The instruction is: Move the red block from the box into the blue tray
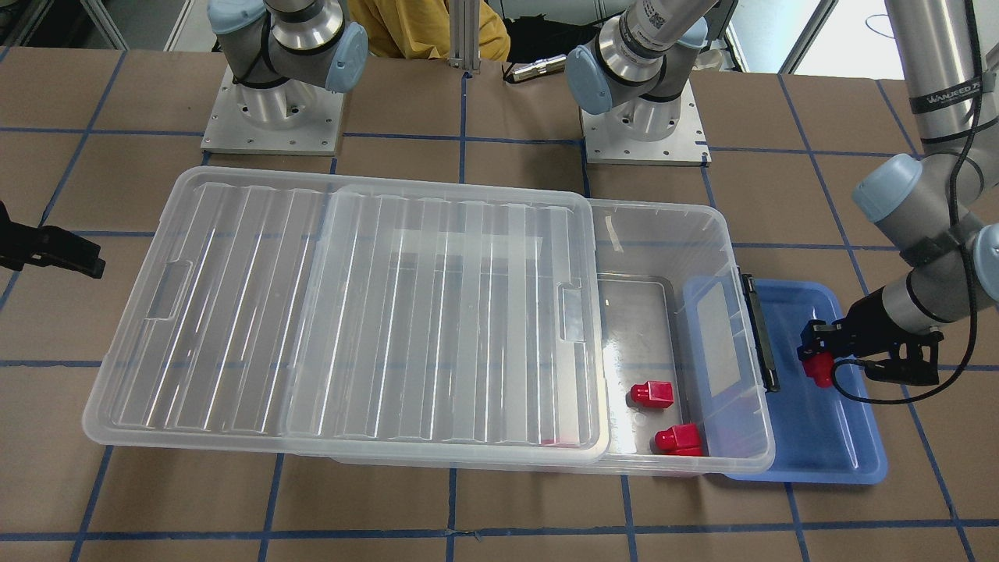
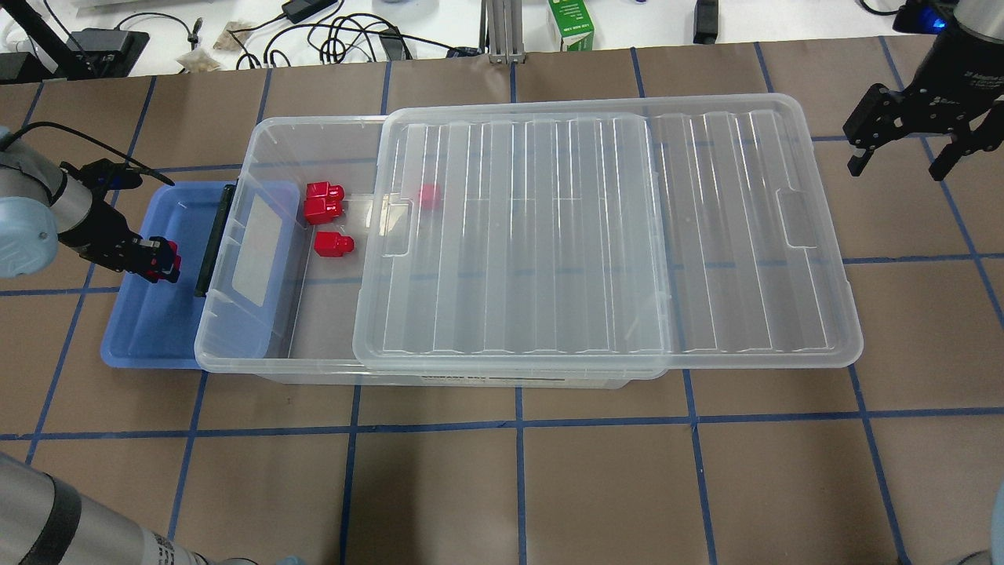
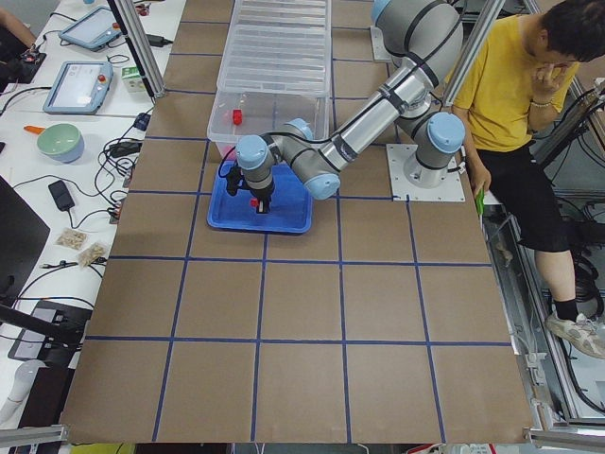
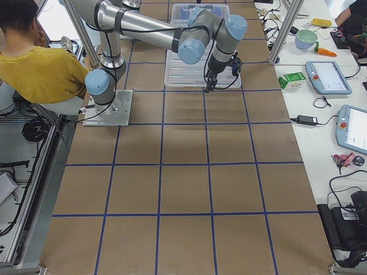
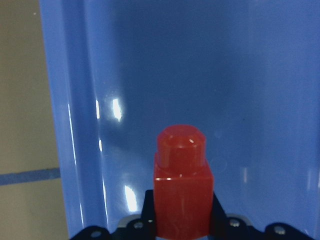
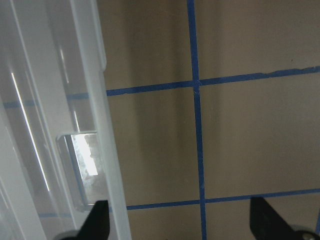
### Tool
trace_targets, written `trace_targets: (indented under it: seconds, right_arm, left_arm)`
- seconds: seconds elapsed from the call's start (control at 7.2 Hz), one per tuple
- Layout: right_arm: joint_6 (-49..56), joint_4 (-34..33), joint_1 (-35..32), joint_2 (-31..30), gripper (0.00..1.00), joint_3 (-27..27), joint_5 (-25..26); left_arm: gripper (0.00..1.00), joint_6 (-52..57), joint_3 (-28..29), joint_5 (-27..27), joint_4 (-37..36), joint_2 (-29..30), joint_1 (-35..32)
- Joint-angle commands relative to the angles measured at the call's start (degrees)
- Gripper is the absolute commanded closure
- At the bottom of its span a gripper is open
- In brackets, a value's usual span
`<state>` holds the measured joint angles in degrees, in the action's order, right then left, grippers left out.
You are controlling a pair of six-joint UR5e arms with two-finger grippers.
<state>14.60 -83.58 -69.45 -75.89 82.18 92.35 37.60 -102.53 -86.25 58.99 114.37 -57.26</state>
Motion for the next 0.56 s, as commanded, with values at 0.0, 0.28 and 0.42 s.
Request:
trace_targets:
  seconds: [0.0,0.28,0.42]
  right_arm:
    - [0.96,-0.62,0.46,1.97,0.00,0.43,0.02]
    - [1.05,-6.04,1.07,1.28,0.00,5.16,0.28]
    - [1.13,-6.59,1.07,0.66,0.00,5.88,0.28]
  left_arm:
    - [0.08,-0.16,0.48,-0.58,-0.55,0.59,-0.14]
    - [0.03,-0.68,1.97,-0.76,2.42,-1.86,-2.32]
    - [0.03,-0.68,4.07,-1.11,6.44,-3.44,-2.86]
